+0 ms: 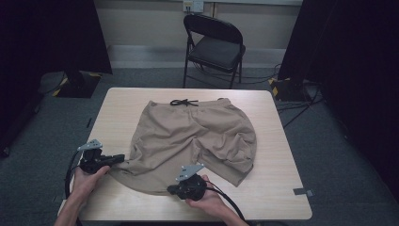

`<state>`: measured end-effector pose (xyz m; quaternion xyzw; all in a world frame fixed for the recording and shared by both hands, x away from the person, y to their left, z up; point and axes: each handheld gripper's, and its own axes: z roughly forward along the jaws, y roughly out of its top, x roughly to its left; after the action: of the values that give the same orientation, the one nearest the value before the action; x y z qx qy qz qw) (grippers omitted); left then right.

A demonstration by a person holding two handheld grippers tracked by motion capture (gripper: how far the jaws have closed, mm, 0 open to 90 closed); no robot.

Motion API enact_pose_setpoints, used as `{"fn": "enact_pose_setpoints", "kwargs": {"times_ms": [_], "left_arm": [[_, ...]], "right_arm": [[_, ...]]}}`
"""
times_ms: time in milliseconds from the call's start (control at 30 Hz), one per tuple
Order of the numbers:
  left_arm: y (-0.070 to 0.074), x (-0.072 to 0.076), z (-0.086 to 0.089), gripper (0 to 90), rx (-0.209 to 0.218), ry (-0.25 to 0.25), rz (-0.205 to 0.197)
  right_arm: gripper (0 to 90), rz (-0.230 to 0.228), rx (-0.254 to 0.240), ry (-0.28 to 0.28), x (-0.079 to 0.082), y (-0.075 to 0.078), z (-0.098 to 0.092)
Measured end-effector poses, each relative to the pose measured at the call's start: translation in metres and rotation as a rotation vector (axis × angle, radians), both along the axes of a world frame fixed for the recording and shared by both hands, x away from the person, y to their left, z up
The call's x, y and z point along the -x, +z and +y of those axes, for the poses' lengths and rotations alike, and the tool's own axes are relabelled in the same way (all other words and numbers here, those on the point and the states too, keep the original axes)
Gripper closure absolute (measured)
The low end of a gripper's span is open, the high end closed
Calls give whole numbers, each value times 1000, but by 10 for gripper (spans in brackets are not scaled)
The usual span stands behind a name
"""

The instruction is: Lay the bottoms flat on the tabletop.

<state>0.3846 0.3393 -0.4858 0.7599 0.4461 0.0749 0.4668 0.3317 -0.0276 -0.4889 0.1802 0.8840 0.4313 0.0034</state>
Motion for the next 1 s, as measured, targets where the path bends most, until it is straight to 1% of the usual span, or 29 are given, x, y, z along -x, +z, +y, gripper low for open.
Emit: {"fn": "enact_pose_setpoints", "kwargs": {"times_ms": [33, 67, 100, 133, 167, 200, 233, 267, 300, 333, 367, 400, 433, 467, 500, 533, 567, 600, 667, 733, 767, 800, 833, 867, 900, 933, 967, 1000], "left_arm": [[1, 0, -2, 874, 5, 7, -1], [2, -1, -6, 820, 6, 3, -3], [2, -2, -8, 793, 18, -2, -1], [2, -2, -8, 740, 18, -2, -1], [1, -3, -14, 652, 16, 7, 10], [1, -3, -14, 604, 16, 7, 10], [-1, -6, -20, 568, 7, 14, 29], [-3, -8, -24, 518, -2, 20, 38], [-4, -10, -26, 473, -32, 27, 38], [-4, -10, -26, 457, -32, 27, 38], [-8, -12, -31, 459, -45, 45, 51], [-8, -12, -31, 487, -45, 45, 51], [-11, -14, -34, 589, -74, 46, 50], [-11, -14, -34, 678, -74, 46, 50], [-12, -14, -36, 749, -109, 71, 34], [-12, -14, -34, 825, -116, 71, 33], [-12, -14, -34, 872, -116, 71, 33], [-13, -14, -32, 872, -113, 74, 33], [-13, -13, -26, 894, -119, 81, 35], [-11, -10, -22, 895, -141, 85, 35], [-11, -10, -22, 895, -141, 85, 35], [-11, -8, -20, 895, -152, 82, 31], [-11, -4, -15, 894, -157, 85, 28], [-11, -2, -12, 894, -158, 81, 26], [-11, -2, -12, 892, -158, 81, 26], [-11, 0, -9, 892, -162, 83, 24], [-9, 3, -7, 887, -180, 82, 31], [-9, 3, -7, 886, -180, 82, 31]], "right_arm": [[879, -6, -1, 2, 2, 3, -3], [879, -8, -10, 3, 4, 8, -10], [879, -3, -17, -1, 5, 10, -14], [879, -3, -17, -1, 5, 10, -14], [879, -2, -15, -6, 9, 12, -22], [879, 2, -17, -4, 11, 13, -25], [879, 3, -12, -4, 14, 13, -30], [879, 5, -10, 3, 16, 13, -33], [879, 6, -3, 1, 19, 13, -37], [879, 6, -2, 5, 22, 13, -41], [879, 14, 3, 3, 24, 12, -45], [879, 14, 3, 3, 24, 12, -45], [878, 22, 4, 3, 29, 11, -51], [878, 30, 4, 6, 31, 10, -54], [878, 36, 10, 5, 34, 9, -56], [877, 32, 18, 10, 36, 8, -57], [877, 32, 18, 10, 36, 8, -57], [877, 41, 21, 18, 39, 7, -58], [863, 52, 24, 27, 45, 3, -57], [857, 59, 34, 44, 50, 1, -53], [857, 59, 34, 44, 50, 1, -53], [841, 66, 35, 57, 51, -1, -50], [797, 68, 48, 88, 56, -3, -43], [758, 67, 50, 91, 56, -3, -41], [758, 67, 50, 91, 56, -3, -41], [715, 64, 41, 93, 55, -2, -40], [649, 62, 11, 53, 48, 4, -41], [649, 62, 11, 53, 48, 4, -41]]}}
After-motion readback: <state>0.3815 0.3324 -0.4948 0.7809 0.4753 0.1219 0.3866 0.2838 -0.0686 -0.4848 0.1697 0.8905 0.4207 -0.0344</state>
